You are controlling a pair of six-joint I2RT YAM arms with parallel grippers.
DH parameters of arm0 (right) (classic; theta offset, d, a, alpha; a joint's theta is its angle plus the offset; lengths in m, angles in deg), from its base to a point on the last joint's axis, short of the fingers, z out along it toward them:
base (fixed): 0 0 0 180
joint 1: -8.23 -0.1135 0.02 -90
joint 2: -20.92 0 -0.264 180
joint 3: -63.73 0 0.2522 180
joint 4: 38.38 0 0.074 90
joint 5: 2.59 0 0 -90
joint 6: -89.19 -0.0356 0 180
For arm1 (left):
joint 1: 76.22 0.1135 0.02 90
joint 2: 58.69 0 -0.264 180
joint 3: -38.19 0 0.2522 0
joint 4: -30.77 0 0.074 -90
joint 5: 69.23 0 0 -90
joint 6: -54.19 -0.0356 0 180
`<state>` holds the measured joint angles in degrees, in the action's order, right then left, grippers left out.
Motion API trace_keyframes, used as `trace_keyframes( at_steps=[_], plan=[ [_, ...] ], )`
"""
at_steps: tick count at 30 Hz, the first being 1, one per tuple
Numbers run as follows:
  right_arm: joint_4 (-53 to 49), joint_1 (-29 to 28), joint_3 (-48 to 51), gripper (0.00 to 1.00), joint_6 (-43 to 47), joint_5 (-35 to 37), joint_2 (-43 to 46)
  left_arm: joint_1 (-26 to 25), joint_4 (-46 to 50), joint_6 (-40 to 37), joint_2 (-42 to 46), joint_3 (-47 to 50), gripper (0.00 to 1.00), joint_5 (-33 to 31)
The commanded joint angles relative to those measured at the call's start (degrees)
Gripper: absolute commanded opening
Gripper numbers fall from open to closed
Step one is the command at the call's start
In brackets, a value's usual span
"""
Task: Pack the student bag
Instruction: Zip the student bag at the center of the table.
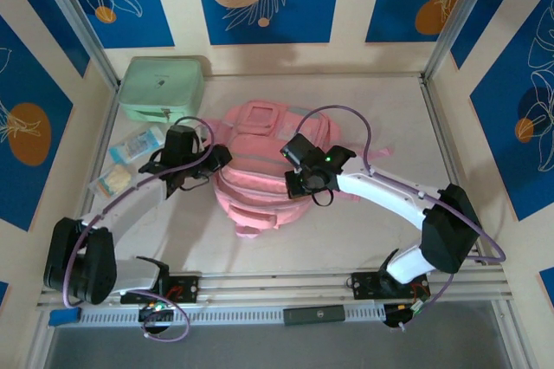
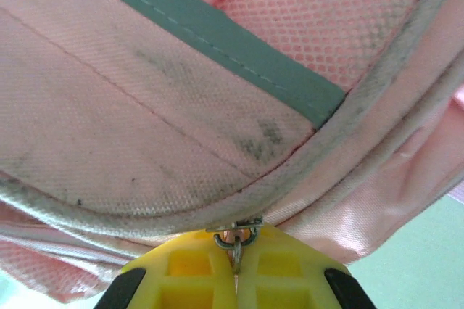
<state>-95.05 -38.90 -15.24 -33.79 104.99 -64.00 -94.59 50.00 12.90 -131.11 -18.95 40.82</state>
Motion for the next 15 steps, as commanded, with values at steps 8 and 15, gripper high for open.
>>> trace_keyframes(
  at_steps=[8, 15],
  plan=[
    [1.1, 0.1, -0.8, 0.00, 0.2, -4.5, -1.3, -12.0, -10.2, 23.4, 13.6, 11.7, 0.50, -10.9],
    [1.5, 0.3, -0.4, 0.00, -0.2, -4.4, -1.2, -21.3, -17.8, 31.9, 7.3, 11.9, 0.55, -21.1]
  ],
)
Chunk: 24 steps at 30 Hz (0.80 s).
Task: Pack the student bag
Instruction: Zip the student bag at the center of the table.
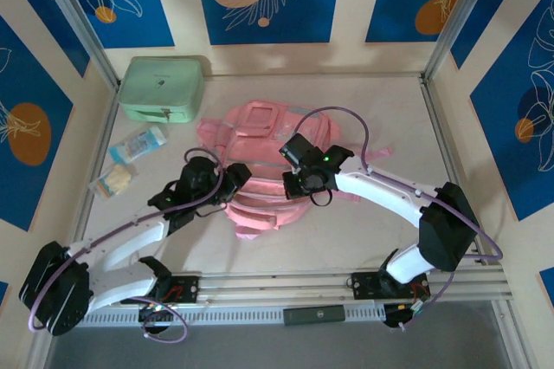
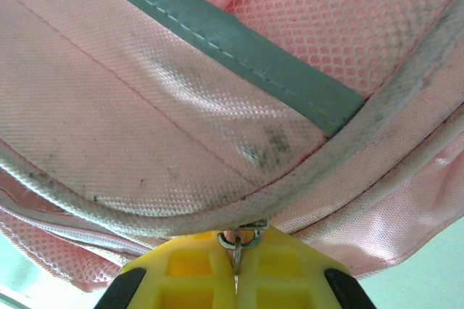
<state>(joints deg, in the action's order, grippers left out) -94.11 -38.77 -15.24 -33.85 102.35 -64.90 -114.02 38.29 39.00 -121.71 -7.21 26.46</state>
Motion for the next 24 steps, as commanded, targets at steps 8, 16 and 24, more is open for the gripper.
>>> trace_keyframes(
  at_steps=[8, 16, 24],
  plan=[
    [-2.4, 1.5, -1.6, 0.00, 0.5, 1.5, -0.5, -2.5, -7.8, 6.1, -12.3, -2.1, 0.32, -10.0],
    [-6.0, 6.4, -4.4, 0.00, 5.4, 8.3, -1.3, -1.0, 4.0, -1.4, -12.6, -5.0, 0.00, -13.9],
    [-4.5, 12.8, -8.8, 0.00, 7.4, 7.4, -4.9, 0.7, 7.2, -8.2, -14.6, -7.8, 0.00, -10.7]
  ],
)
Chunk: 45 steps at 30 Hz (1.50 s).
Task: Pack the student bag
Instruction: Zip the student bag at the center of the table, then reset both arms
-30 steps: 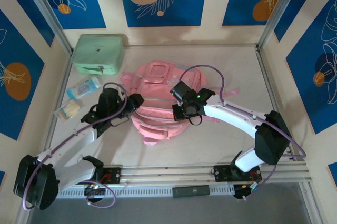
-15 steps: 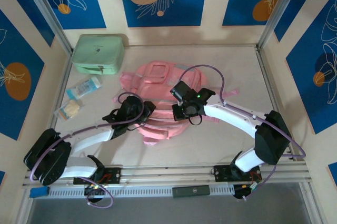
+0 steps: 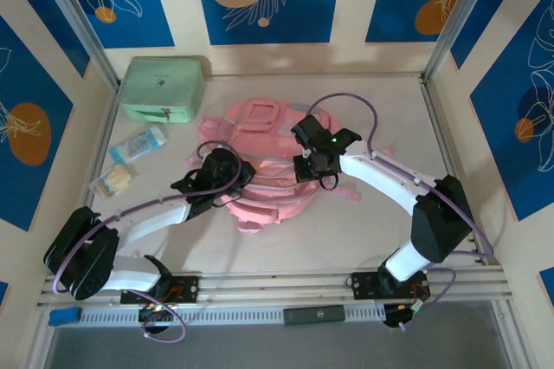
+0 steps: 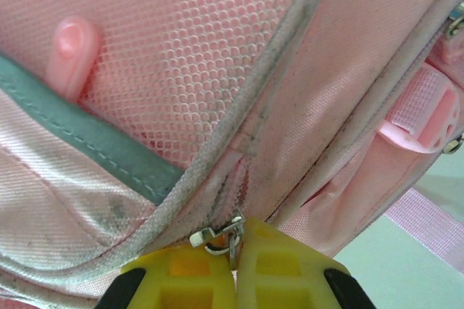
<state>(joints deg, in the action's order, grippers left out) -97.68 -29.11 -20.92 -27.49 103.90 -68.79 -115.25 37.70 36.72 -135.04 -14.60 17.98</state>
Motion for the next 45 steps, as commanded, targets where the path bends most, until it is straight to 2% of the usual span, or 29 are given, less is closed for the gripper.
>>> trace_keyframes(
  at_steps=[1, 3, 5, 7, 8, 10, 11, 13, 16, 18, 21, 25, 28, 31, 32, 33, 35, 38, 39, 42, 43, 45],
  plan=[
    [-1.0, 3.0, -3.7, 0.00, 1.5, 5.1, -1.3, 1.9, 7.8, -6.5, -1.5, -0.9, 0.00, -2.0],
    [-0.1, 2.7, -3.5, 0.00, 2.4, 3.1, -0.8, 2.0, 8.0, -8.0, -1.8, -1.9, 0.00, -1.1],
    [1.9, 2.5, -1.9, 0.11, 3.3, 0.0, 1.1, 2.0, 8.9, -9.1, -1.4, -2.8, 0.01, -0.5],
    [3.4, 2.8, 0.1, 0.26, 3.2, -2.0, 4.0, 2.0, 7.9, -10.9, -0.1, -3.1, 0.28, 1.1],
    [3.7, 3.1, 1.0, 0.31, 3.1, -2.5, 5.6, 2.0, 7.8, -11.4, 0.9, -3.0, 0.39, 1.4],
    [4.4, 4.2, 3.2, 0.42, 2.2, -3.0, 9.3, 2.0, 7.1, -13.8, 4.1, -2.4, 0.51, 2.2],
    [5.0, 4.9, 4.5, 0.47, 1.8, -3.2, 11.2, 2.2, 8.6, -15.0, 5.8, -2.5, 0.56, 1.5],
    [6.7, 7.1, 8.0, 0.62, 0.6, -2.7, 15.8, 2.6, 13.4, -19.4, 10.3, -3.1, 0.66, -1.2],
    [9.9, 11.3, 14.2, 0.73, -2.1, 2.0, 22.3, 4.4, 23.5, -26.7, 16.7, -4.4, 0.86, -9.2],
    [11.9, 14.5, 17.9, 0.76, -4.5, 6.7, 26.1, 6.5, 27.8, -31.5, 20.5, -4.4, 0.99, -14.2],
    [16.5, 19.4, 24.5, 0.78, -6.8, 13.3, 29.8, 11.7, 30.4, -39.3, 24.2, -2.3, 0.99, -20.1],
    [27.2, 26.0, 33.2, 0.81, -5.9, 17.2, 31.5, 18.9, 26.1, -49.7, 24.0, 2.4, 0.99, -28.4],
    [40.9, 28.4, 40.0, 0.84, -0.4, 19.6, 31.5, 22.5, 14.2, -59.1, 21.5, 7.5, 0.99, -31.1],
    [51.7, 32.3, 42.9, 0.92, 3.9, 16.7, 29.6, 25.1, 0.4, -67.2, 16.6, 12.0, 0.99, -31.2],
    [55.1, 33.1, 43.7, 0.94, 5.5, 15.1, 28.8, 25.8, -3.5, -68.9, 14.6, 12.8, 0.99, -30.5],
    [60.2, 34.0, 45.3, 1.00, 8.1, 13.0, 27.4, 26.8, -7.6, -70.4, 12.3, 13.5, 0.99, -29.3],
    [68.7, 35.9, 47.5, 0.99, 11.7, 10.2, 23.3, 28.2, -15.4, -72.5, 8.2, 14.5, 0.99, -26.4],
    [75.0, 39.4, 47.5, 0.99, 11.4, 2.8, 15.9, 30.0, -30.5, -75.2, 1.1, 17.0, 0.99, -20.3],
    [73.1, 39.6, 45.5, 0.99, 12.2, 0.8, 14.7, 30.1, -35.7, -76.3, -1.7, 17.4, 0.99, -18.7],
    [85.9, 40.1, 47.4, 0.99, 16.8, -10.7, 10.4, 31.2, -42.5, -76.0, -8.3, 17.1, 0.99, -11.8],
    [86.0, 40.0, 46.8, 0.99, 17.6, -12.6, 8.5, 31.5, -44.9, -76.8, -10.5, 17.7, 0.99, -8.3],
    [94.1, 39.8, 49.0, 0.99, 19.3, -16.1, 4.1, 32.8, -50.1, -76.3, -12.5, 19.7, 0.99, -4.5]
  ],
)
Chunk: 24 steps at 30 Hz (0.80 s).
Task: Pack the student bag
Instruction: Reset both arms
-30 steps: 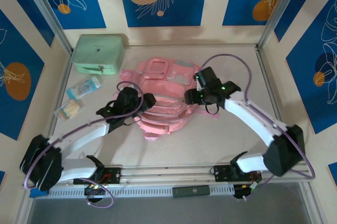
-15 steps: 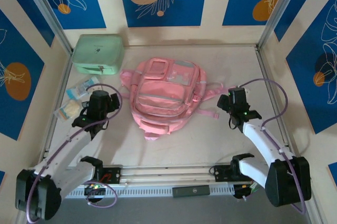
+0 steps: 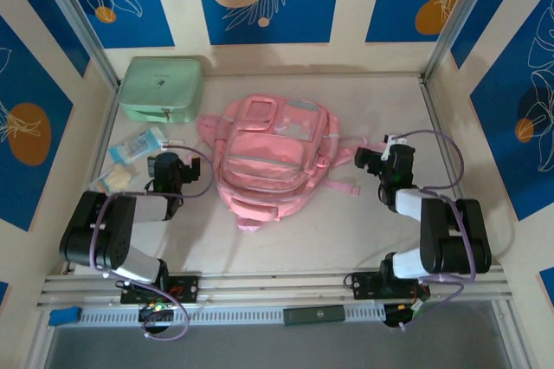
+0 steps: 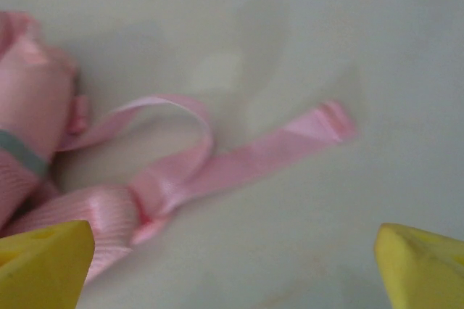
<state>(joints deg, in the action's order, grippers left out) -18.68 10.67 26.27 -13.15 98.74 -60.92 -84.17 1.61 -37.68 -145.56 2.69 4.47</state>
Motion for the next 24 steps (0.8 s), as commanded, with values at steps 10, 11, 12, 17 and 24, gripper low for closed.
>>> trace_keyframes(
  at_steps=[10, 11, 12, 17, 24],
  plan=[
    [12.7, -2.9, -0.3, 0.99, 7.2, -6.7, -5.4, 3.9, -11.8, -0.2, -2.9, 0.6, 0.99, 11.1],
    [12.1, -2.5, -0.3, 0.99, 6.9, -7.6, -5.3, 3.9, -11.3, -0.2, -2.6, 0.5, 0.99, 11.1],
    [12.1, -2.1, -0.5, 0.99, 6.7, -8.5, -5.4, 3.9, -11.3, -0.1, -2.7, 0.5, 0.99, 11.1],
    [12.1, -2.1, -0.5, 0.99, 6.7, -8.5, -5.4, 3.8, -11.0, -0.6, -2.8, 0.3, 0.99, 12.3],
    [11.8, -2.1, -0.6, 0.99, 6.8, -8.4, -5.4, 3.8, -10.8, -0.9, -2.8, 0.2, 0.99, 13.1]
  ],
)
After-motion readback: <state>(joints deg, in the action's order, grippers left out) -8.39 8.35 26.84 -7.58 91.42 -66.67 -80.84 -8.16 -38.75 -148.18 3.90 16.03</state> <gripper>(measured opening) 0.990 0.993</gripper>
